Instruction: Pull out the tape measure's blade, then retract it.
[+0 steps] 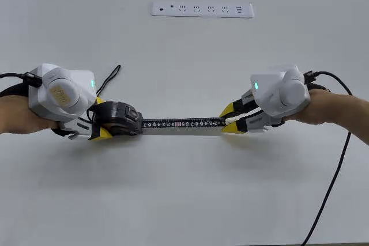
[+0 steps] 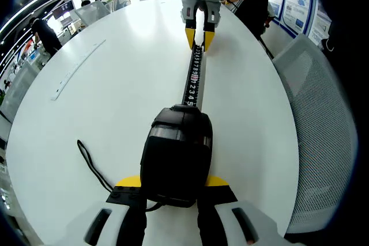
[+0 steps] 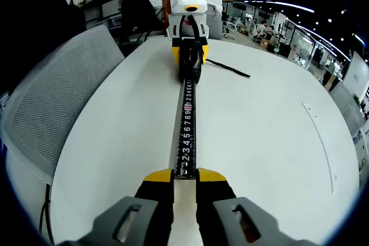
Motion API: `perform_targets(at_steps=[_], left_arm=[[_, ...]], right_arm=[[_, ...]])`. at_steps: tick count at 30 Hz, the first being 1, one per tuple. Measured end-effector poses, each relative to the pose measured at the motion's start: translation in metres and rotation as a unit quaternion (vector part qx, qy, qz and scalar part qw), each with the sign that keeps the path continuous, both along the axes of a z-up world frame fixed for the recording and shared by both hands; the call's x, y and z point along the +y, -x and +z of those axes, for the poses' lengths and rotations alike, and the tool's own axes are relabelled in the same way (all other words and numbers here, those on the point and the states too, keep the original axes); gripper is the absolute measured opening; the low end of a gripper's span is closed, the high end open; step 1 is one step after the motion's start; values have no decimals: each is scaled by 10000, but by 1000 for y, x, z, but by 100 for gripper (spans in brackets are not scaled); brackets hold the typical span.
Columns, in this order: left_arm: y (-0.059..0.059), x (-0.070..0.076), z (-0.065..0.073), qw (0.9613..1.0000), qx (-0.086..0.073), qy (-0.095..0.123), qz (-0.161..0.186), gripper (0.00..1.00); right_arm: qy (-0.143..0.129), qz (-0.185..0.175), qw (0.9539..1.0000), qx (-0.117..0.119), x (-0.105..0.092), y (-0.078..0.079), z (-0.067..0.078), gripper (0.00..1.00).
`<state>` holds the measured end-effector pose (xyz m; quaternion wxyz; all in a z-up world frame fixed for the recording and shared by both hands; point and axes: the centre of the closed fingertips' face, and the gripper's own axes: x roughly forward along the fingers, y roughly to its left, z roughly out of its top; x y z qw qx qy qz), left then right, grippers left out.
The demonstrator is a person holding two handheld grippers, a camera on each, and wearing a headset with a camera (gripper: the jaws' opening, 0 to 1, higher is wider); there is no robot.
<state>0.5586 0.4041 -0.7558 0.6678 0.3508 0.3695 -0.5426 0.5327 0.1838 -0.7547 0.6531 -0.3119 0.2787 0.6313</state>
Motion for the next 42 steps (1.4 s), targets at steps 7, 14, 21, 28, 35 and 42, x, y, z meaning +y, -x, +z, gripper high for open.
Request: perform_targets(at_steps=[7, 14, 21, 28, 35, 42], left_arm=[[0, -1, 0, 10000, -1, -5, 0, 31], [-1, -2, 0, 10000, -2, -6, -1, 31], [-1, -2, 0, 10000, 3, -27, -25, 31], [0, -2, 0, 10000, 5, -63, -41, 31], [-1, -2, 0, 10000, 12, -86, -15, 31], [-1, -3, 0, 9998, -35, -165, -73, 31]], right_arm=[[70, -52, 10000, 21, -15, 1, 1, 12], [112, -91, 9999, 40, -25, 0, 0, 12], [232, -118, 9996, 49, -40, 1, -3, 12], [321, -154, 9993, 63, -51, 1, -6, 12], [415, -176, 9990, 26, -52, 0, -7, 12], [811, -27, 9967, -54, -51, 2, -13, 13]])
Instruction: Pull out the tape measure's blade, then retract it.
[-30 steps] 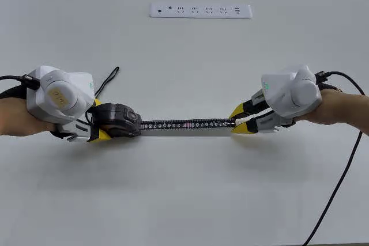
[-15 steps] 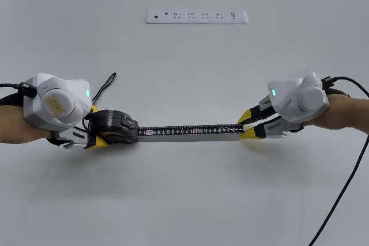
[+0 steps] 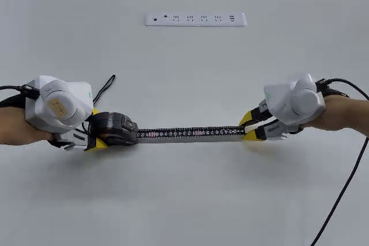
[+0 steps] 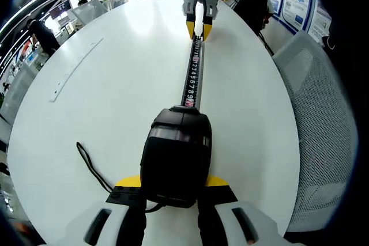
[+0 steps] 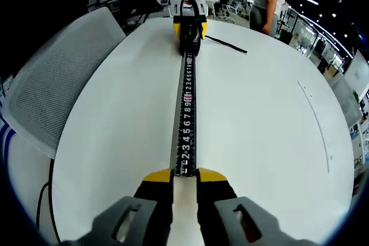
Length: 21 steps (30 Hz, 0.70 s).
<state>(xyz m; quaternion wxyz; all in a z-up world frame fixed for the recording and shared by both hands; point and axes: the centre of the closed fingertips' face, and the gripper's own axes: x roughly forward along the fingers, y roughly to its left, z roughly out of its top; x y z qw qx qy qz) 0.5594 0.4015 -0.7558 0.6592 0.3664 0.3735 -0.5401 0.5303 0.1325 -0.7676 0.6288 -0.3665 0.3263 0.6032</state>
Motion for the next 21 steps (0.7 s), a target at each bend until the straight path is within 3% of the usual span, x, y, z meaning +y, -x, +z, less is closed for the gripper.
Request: perform_targets(at_steps=[12, 16, 18, 21], left_arm=[[0, -2, 0, 10000, 76, -26, 8, 32], [-1, -2, 0, 10000, 71, 31, 22, 32], [-1, -2, 1, 9998, 161, 96, 120, 33], [-2, -6, 4, 9998, 92, 139, 93, 35]], right_arm=[[247, 105, 9996, -7, -2, -1, 0, 15], [216, 48, 9998, -24, -2, -1, 1, 16], [218, 62, 9997, -53, -1, -1, 1, 16], [237, 33, 9997, -70, 0, -2, 1, 17]])
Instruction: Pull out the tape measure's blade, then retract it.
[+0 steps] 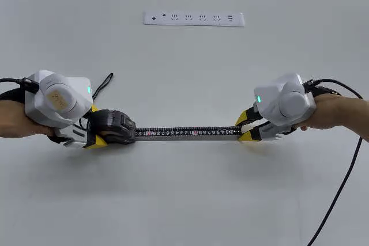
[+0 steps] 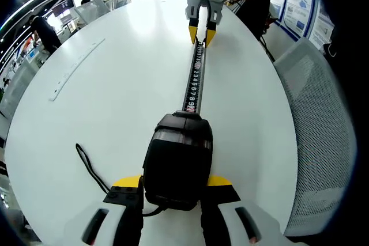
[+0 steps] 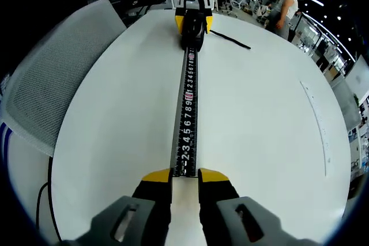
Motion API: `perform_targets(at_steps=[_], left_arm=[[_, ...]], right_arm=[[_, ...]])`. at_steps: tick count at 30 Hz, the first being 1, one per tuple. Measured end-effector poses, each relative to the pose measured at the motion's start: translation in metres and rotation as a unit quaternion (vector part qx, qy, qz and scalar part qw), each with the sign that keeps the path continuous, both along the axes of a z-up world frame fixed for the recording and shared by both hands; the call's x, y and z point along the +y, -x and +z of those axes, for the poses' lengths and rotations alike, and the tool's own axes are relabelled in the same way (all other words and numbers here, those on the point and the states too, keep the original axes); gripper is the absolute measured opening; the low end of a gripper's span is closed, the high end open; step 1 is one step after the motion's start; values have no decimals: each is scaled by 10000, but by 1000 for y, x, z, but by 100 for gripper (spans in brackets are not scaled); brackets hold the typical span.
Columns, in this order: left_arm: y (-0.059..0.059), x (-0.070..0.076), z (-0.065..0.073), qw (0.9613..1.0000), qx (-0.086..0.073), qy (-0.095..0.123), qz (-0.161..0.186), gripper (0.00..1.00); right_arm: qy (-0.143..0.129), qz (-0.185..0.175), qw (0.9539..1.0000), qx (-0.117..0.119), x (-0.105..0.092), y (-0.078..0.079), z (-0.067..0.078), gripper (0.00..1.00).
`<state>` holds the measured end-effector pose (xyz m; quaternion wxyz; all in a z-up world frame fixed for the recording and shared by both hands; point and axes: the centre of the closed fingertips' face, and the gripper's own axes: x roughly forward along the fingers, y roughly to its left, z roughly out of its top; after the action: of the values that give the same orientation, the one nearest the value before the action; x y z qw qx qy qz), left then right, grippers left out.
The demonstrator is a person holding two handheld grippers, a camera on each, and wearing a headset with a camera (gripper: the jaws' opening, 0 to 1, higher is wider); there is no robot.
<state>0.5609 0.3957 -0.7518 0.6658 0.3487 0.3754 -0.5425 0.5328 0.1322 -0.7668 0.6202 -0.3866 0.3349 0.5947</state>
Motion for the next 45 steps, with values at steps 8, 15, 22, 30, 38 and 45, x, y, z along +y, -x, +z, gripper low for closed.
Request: perform_targets(at_steps=[8, 15, 22, 30, 38, 45], left_arm=[[2, 6, 2, 9999, -31, -5, 123, 45], [8, 11, 6, 9994, 54, 208, 256, 52], [16, 10, 15, 9966, 82, 586, 570, 61], [24, 13, 28, 9897, -3, 994, 1027, 67], [29, 14, 44, 9792, -172, 1325, 1525, 73], [31, 14, 47, 9757, -229, 1421, 1654, 77]], right_arm=[[20, -161, 9999, -30, -5, 0, -1, 25], [-33, -462, 9989, 5, -11, 2, 2, 36], [-413, -1087, 9932, 13, -10, 3, 12, 52], [-750, -1671, 9830, 97, -6, 14, 28, 68], [-998, -2184, 9707, -10, -5, 22, 39, 77], [-1068, -2302, 9673, -19, -5, 24, 40, 89]])
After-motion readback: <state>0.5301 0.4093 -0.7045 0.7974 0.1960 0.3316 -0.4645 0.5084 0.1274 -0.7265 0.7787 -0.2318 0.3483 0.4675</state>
